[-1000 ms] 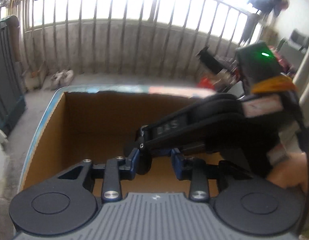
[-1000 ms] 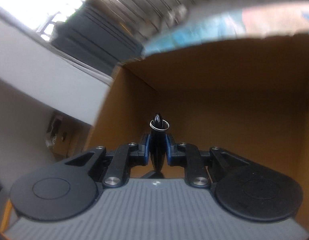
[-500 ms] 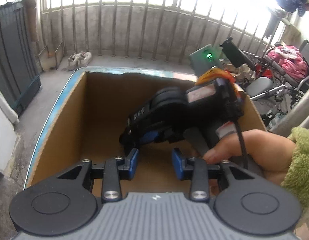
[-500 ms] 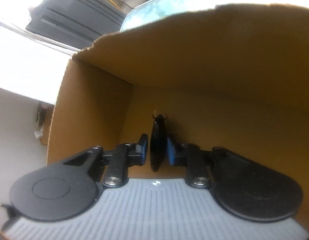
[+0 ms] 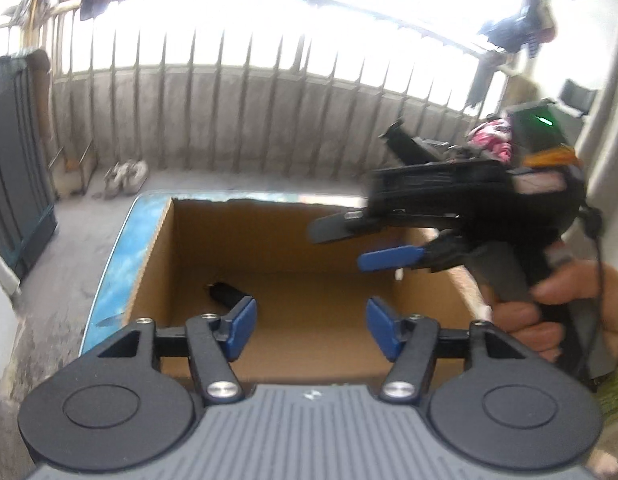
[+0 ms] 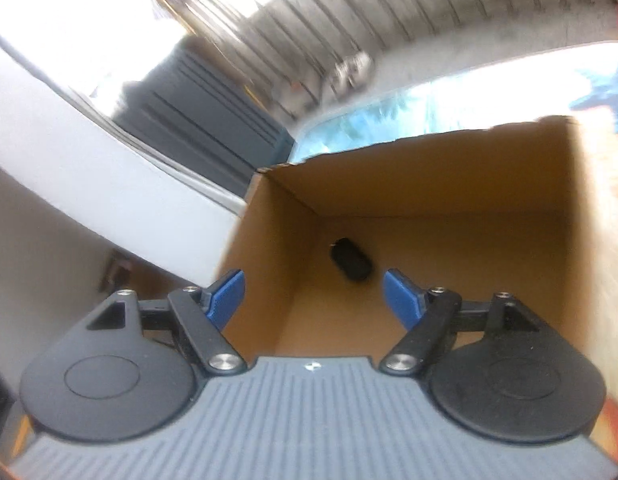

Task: Organize rigid objects
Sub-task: 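Carry the key fob into the cardboard box and open the right tool, then move the right tool to the black tape roll and grip its rim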

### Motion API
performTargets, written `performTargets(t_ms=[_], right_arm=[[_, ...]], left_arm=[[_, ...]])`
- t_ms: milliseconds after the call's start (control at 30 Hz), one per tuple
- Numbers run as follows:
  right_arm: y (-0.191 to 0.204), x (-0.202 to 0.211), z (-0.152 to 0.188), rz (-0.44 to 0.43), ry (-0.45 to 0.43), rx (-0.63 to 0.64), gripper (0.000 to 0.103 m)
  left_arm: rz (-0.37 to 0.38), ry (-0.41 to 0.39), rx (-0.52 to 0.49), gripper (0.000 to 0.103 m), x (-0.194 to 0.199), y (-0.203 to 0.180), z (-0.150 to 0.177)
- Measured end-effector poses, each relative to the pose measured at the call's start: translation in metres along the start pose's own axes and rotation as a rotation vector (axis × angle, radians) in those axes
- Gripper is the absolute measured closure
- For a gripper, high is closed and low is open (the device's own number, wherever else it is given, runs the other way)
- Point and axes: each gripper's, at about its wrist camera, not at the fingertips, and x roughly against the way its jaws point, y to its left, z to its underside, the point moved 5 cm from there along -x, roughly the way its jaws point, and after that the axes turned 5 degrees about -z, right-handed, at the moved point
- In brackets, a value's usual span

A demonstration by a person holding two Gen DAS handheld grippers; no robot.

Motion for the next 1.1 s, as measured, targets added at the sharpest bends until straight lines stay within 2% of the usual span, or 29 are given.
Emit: performTargets(t_ms=[167,300,433,567,700,767,1000,1100], right_arm=[[-0.003,0.087,0.058,-0.057,-0.137,-0.002,0.026],[-0.02,0.114,0.115,-0.025,-0.183,-0.04,0.026],[-0.035,0.1,0.183,0.02,-0.185,-0.086,0.026],[-0.039,0.065,0.218,0.069,-0.145,-0.086,0.028],[-0.031,0.034,0.236,0.097,-0.084,-0.055,0.036],[-0.025,0.024,0.242,0.111,-0.045,-0.025,0.047],[-0.013,-0.001,0.249,0.173,0.035,0.081,0.06],[-0.014,-0.006,0.249,0.196,0.057,0.106,0.067]], left_arm=[[0.037,-0.032,-0.051,0.035,0.041,0.001,0.023],[0.05,-0.033,-0.131,0.034,0.061,-0.006,0.052],[0.059,0.012,-0.157,0.034,0.063,-0.005,0.088],[0.064,0.071,-0.192,0.036,0.055,-0.01,0.119],[0.092,0.154,-0.222,0.037,0.037,-0.015,0.144],[0.108,0.196,-0.233,0.041,0.027,-0.018,0.155],[0.093,0.243,-0.331,0.041,0.009,-0.035,0.176],[0.085,0.279,-0.338,0.041,-0.002,-0.038,0.181]])
